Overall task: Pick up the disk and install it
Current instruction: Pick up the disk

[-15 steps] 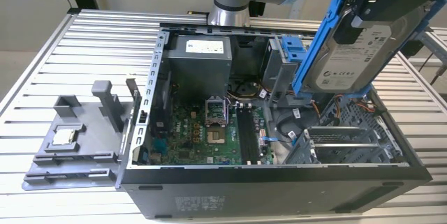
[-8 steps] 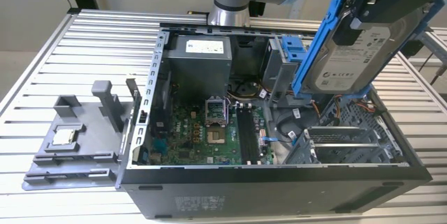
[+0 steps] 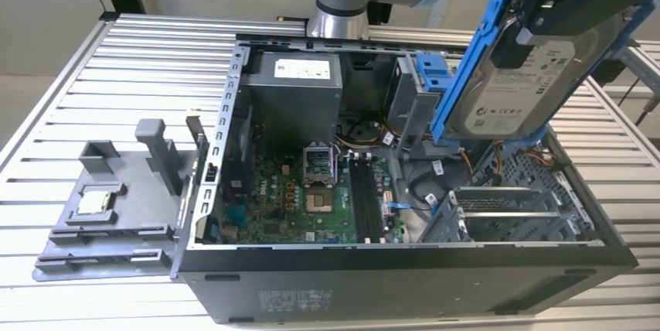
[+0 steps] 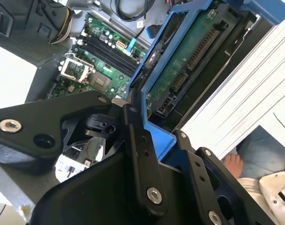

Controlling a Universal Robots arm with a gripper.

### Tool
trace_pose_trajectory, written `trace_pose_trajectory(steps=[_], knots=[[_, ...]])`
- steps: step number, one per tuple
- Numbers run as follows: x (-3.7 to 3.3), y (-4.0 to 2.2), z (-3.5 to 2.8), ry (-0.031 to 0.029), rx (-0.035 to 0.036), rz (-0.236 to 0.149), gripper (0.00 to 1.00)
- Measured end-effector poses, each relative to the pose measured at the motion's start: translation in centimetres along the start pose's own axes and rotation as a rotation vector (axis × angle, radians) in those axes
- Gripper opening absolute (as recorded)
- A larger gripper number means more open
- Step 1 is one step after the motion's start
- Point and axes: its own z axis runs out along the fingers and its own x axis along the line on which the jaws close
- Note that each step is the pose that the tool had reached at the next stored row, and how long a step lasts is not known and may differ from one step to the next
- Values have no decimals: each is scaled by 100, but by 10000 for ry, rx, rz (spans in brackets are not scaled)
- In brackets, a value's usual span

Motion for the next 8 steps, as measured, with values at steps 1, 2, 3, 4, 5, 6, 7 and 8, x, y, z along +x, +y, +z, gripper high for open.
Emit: trace_pose_trajectory(steps=[1, 2, 3, 4, 5, 6, 7, 8], knots=[[0, 0, 5, 0, 0, 0, 0], [0, -1, 13, 0, 0, 1, 0], [2, -3, 20, 1, 0, 0, 0], [5, -5, 29, 0, 0, -1, 0], [7, -6, 38, -1, 0, 0, 0], [10, -7, 47, 0, 0, 1, 0], [14, -10, 57, 0, 0, 1, 0], [19, -16, 67, 0, 1, 4, 0]])
